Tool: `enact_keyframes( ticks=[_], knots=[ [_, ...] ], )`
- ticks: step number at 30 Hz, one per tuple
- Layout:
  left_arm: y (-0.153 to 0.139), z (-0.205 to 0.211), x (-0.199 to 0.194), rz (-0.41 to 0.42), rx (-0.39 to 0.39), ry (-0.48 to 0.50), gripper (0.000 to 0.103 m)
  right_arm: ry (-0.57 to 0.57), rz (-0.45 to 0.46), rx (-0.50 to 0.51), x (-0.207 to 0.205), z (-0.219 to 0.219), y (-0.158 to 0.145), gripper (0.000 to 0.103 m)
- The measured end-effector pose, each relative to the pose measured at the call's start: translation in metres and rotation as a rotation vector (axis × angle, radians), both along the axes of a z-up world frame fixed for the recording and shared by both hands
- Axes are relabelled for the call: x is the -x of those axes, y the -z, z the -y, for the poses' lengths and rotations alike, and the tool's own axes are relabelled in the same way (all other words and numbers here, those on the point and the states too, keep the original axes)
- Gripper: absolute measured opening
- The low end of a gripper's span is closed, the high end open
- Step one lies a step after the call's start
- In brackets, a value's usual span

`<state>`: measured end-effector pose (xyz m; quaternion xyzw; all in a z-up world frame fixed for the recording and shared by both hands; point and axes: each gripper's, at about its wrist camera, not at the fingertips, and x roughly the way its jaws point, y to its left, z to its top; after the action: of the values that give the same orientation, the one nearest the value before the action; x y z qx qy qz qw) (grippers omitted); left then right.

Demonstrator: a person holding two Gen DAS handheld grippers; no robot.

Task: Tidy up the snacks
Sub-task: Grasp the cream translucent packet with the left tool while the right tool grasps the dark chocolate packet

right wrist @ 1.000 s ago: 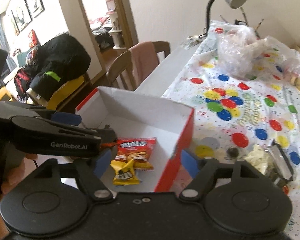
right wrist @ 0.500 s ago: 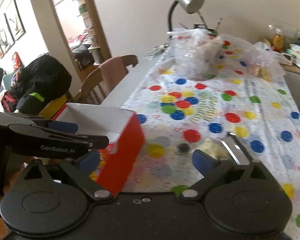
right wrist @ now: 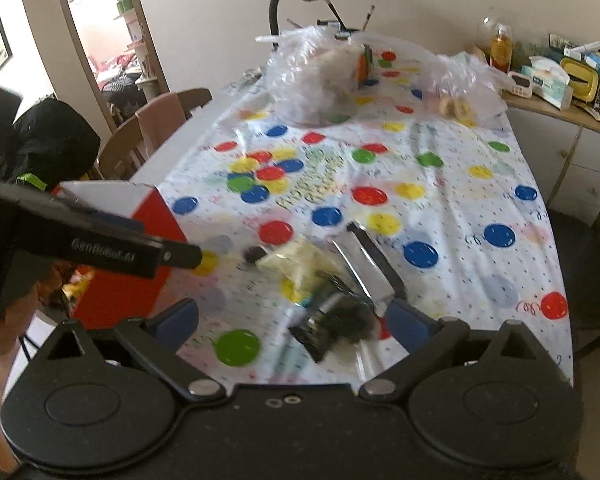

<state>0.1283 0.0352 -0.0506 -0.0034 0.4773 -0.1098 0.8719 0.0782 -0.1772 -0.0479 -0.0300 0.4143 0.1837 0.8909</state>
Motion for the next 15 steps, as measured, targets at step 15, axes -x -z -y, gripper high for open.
enact_keyframes(
  ticks=[15],
  knots=[
    [0.056,0.066,-0.073,-0.136,-0.111,0.093,0.081,0.046,-0.15,-0.023,-0.042,0.029,0.056,0.1]
  ],
)
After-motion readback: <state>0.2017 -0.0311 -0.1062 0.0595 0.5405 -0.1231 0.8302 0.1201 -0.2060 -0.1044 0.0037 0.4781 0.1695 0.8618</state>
